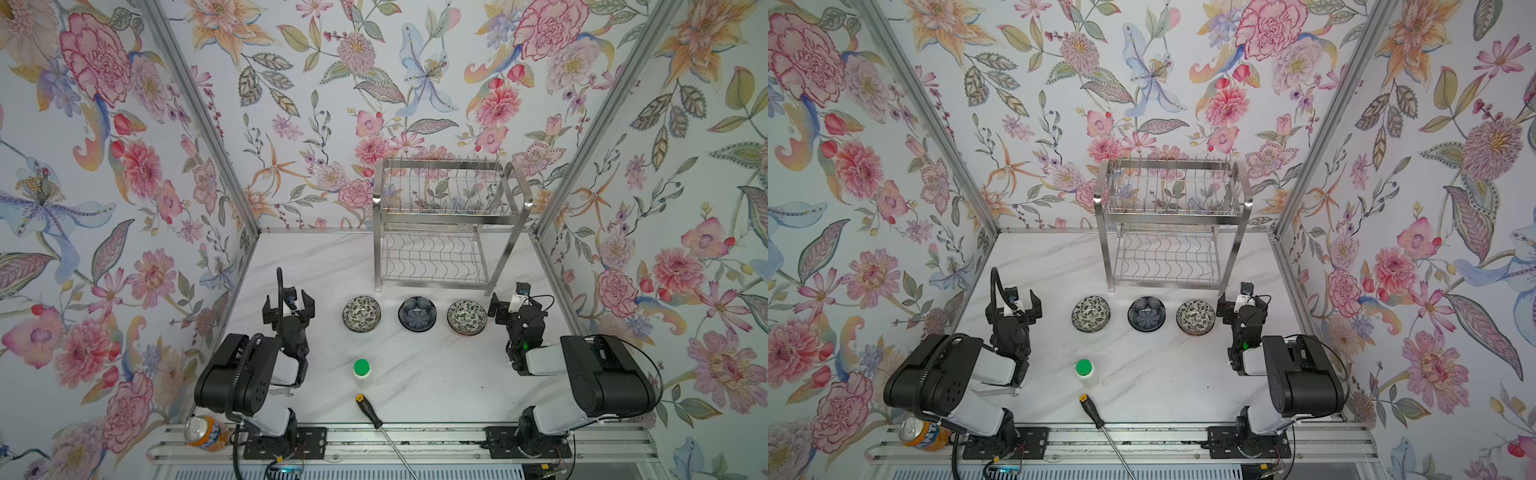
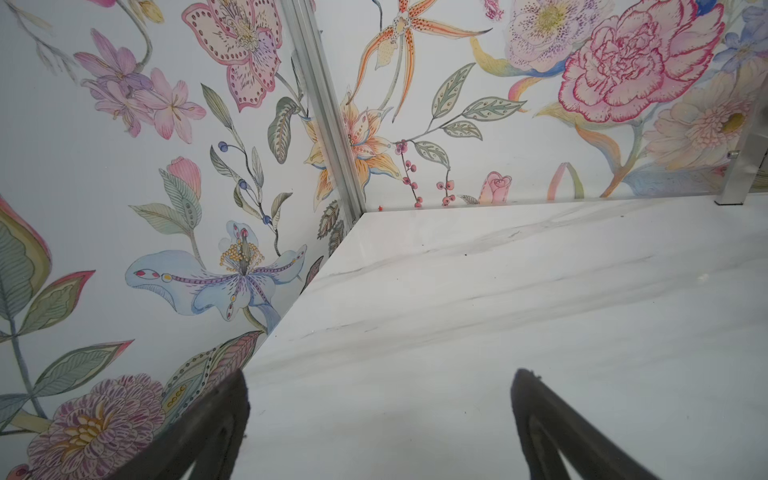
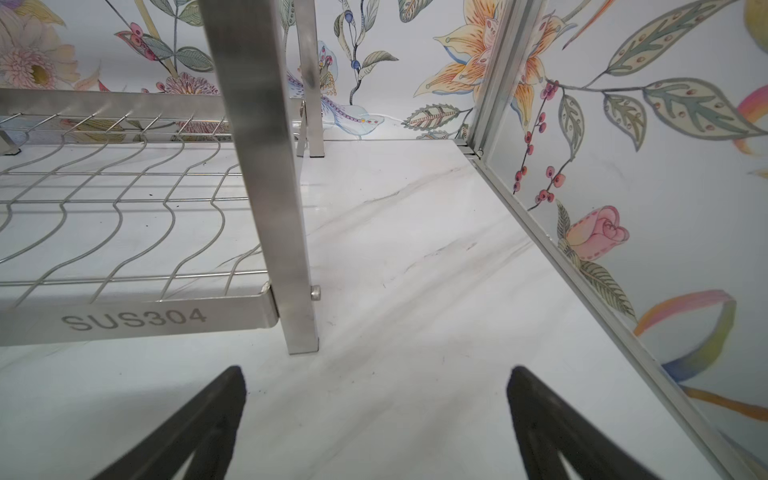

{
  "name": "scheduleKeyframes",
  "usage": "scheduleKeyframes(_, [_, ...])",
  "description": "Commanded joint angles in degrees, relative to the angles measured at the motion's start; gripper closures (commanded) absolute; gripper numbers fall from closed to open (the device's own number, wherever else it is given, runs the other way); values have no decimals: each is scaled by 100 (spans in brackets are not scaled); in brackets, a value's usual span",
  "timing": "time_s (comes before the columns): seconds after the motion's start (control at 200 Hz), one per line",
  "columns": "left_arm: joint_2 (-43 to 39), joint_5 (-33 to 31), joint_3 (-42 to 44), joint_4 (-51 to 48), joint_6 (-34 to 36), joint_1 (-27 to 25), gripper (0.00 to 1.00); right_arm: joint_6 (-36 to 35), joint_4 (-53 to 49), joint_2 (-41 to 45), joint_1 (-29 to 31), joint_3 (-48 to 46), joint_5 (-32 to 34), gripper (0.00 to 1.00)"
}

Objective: Load the bowls into the dish rack
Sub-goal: 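Move left gripper to the stacked bowls while right gripper moves toward the rack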

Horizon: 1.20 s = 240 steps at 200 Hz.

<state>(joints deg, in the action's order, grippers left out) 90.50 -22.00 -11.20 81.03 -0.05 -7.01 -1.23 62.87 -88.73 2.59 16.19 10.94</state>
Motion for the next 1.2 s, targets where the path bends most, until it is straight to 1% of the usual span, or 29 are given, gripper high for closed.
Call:
scheduleKeyframes(0.0, [42, 96, -22, 180, -73, 61, 1, 78, 103, 0, -25, 26, -81, 1])
scheduleKeyframes(0.676, [42, 160, -36, 141, -48, 59, 1, 32, 115, -4, 13, 40, -30, 1])
scheduleKeyframes(0.801, [29, 146, -16, 170, -48, 55, 1, 43, 135, 6, 13, 17, -30, 1])
scheduleKeyframes(0.831, [2, 51, -5, 218, -45, 36, 1, 34, 167, 26, 12, 19, -13, 1])
scheduleKeyframes(0.861, [-144, -142, 8, 145, -60, -3, 1, 42, 58, 137, 28, 54, 84, 1])
scheduleKeyframes(0.881, [-322, -69, 31, -5, -99, -8, 1, 44, -165, 252, 31, 103, 127, 1])
scheduleKeyframes(0.901, [-405, -22, 39, 62, -16, -22, 1, 41, -438, 428, 39, 171, 166, 1])
scheduleKeyframes(0.921, [-502, -197, 39, 151, 70, -100, 1, 50, -785, 589, 48, 271, 225, 1])
scheduleKeyframes(0.961, [-904, -706, 39, -271, 157, -288, 1, 57, -1556, 963, 53, 532, 320, 1])
scheduleKeyframes(0.991, [-1284, -851, -87, -889, 166, -381, 1, 6, -2039, 1190, 77, 706, 359, 1])
scheduleKeyframes(1.076, [-2209, -965, -792, -3090, -193, -425, 1, -367, -2766, 1751, 312, 1084, 404, 1])
scheduleKeyframes(1.116, [-2513, -1021, -1085, -3741, -304, -437, 1, -516, -3094, 1961, 466, 1293, 428, 1])
scheduleKeyframes(1.196, [-2920, -1012, -1654, -4920, -631, -477, 1, -524, -4038, 2241, 751, 1863, 580, 1])
